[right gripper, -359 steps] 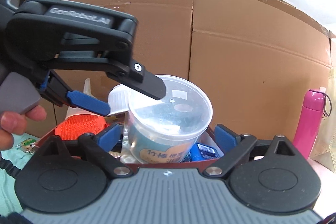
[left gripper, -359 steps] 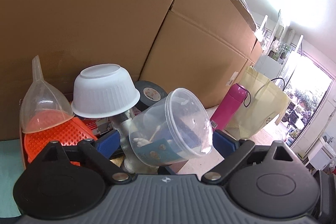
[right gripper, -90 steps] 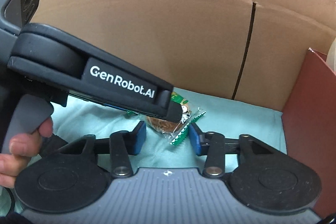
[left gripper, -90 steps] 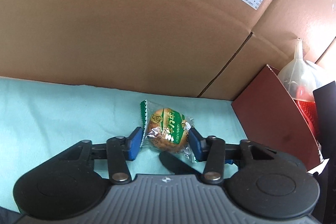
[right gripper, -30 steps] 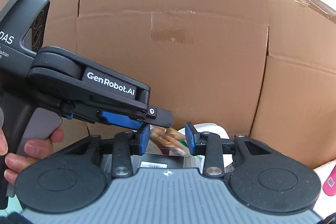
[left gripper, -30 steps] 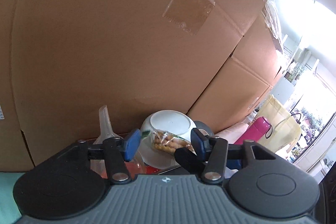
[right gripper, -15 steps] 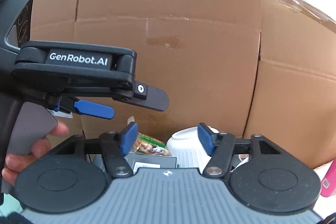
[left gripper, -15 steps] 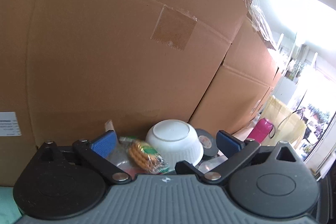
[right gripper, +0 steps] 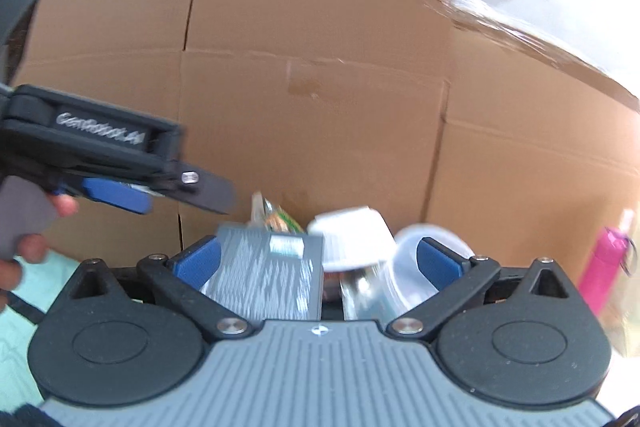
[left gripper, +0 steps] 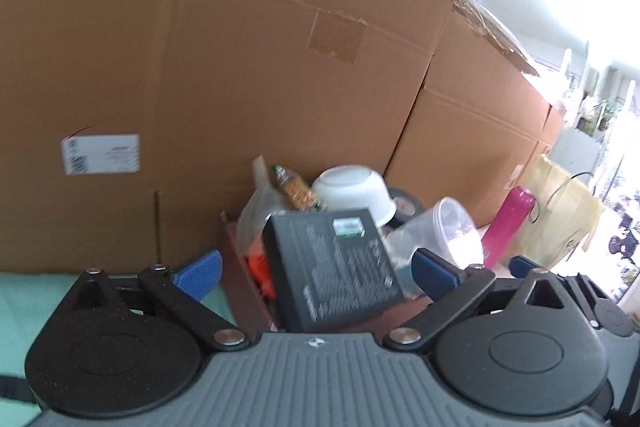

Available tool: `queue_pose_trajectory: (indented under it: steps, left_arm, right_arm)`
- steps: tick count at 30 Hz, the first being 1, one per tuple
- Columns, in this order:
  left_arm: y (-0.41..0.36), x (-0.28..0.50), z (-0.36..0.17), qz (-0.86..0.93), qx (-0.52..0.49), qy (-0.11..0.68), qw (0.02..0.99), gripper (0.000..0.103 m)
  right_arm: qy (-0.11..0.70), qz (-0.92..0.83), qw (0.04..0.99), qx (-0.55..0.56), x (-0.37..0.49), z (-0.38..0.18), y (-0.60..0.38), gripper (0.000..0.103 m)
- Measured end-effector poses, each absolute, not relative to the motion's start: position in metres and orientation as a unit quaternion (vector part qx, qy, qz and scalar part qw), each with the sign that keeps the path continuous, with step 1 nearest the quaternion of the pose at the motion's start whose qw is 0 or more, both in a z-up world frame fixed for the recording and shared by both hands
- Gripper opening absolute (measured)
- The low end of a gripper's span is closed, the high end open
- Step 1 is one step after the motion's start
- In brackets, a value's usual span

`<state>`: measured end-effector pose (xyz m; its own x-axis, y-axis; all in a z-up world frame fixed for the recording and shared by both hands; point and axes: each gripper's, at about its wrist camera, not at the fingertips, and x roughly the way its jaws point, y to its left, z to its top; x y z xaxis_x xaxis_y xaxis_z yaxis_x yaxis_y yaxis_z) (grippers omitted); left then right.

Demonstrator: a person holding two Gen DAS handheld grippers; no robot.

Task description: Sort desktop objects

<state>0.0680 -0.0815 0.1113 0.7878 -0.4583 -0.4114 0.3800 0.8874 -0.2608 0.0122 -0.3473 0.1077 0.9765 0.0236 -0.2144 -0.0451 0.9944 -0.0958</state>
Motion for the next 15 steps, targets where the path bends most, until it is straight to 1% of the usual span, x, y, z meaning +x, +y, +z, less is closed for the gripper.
queue_pose_trajectory:
  steps: [2, 4, 7, 10, 15]
  left_arm:
    - [-0.08, 0.049, 0.104, -0.202, -0.076, 0.242, 0.946, 0.103]
    - [-0.079, 0.031, 0.098, -0.193, -0.073, 0.244, 0.948, 0.103]
    - [-0.075, 0.009, 0.086, -0.183, -0.086, 0.255, 0.946, 0.103]
    - [-0.079, -0.004, 0.073, -0.173, -0.085, 0.275, 0.942, 0.103]
    - [-0.093, -0.018, 0.053, -0.155, -0.047, 0.291, 0.943, 0.103]
  right_arm:
    - [0.128, 0.014, 0.991, -0.045, -0.006, 0.1, -0.351, 0.101]
    - [0.152, 0.007, 0.987, -0.053, -0.003, 0.09, -0.343, 0.101]
    - [0.178, -0.017, 0.982, -0.06, -0.027, 0.074, -0.343, 0.101]
    - [0.192, -0.025, 0.98, -0.045, -0.04, 0.065, -0.351, 0.101]
    - [0.202, -0.037, 0.978, -0.033, -0.066, 0.06, -0.355, 0.101]
